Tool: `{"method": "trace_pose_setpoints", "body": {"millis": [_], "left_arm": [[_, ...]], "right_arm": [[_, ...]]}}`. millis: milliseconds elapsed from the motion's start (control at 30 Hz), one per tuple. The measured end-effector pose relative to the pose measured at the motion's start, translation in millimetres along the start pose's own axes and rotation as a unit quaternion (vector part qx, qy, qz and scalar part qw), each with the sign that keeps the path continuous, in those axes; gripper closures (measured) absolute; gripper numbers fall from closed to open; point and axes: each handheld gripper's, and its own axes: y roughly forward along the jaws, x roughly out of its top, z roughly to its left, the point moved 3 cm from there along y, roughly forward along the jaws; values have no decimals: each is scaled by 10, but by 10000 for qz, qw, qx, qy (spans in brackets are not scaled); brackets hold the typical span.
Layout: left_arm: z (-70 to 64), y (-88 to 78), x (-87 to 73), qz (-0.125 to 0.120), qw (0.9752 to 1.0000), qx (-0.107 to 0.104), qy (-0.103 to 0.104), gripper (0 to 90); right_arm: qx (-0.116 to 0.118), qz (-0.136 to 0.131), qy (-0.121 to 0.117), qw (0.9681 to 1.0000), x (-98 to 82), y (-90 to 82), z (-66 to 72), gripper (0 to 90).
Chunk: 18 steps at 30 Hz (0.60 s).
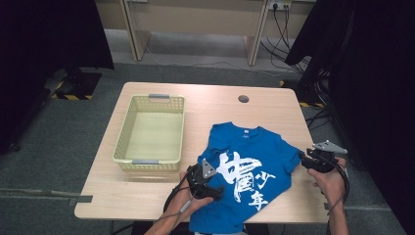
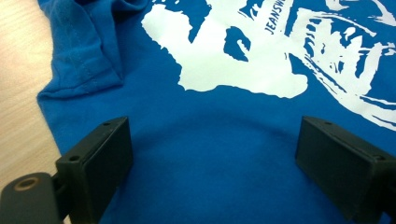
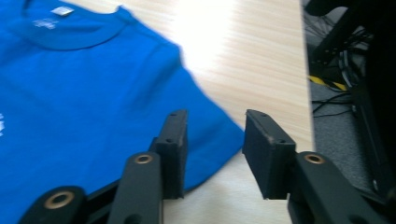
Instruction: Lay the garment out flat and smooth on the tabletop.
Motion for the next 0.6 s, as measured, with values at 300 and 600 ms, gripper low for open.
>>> {"method": "trace_pose_setpoints", "body": {"millis": [300, 600], "left_arm": [[0, 0, 0, -2, 10000, 1, 0, 102], [-2, 3, 2, -3, 10000, -2, 5, 103]], "right_arm": [[327, 624, -267, 9972, -114, 168, 225, 536], [97, 487, 74, 9987, -135, 258, 33, 529]]}}
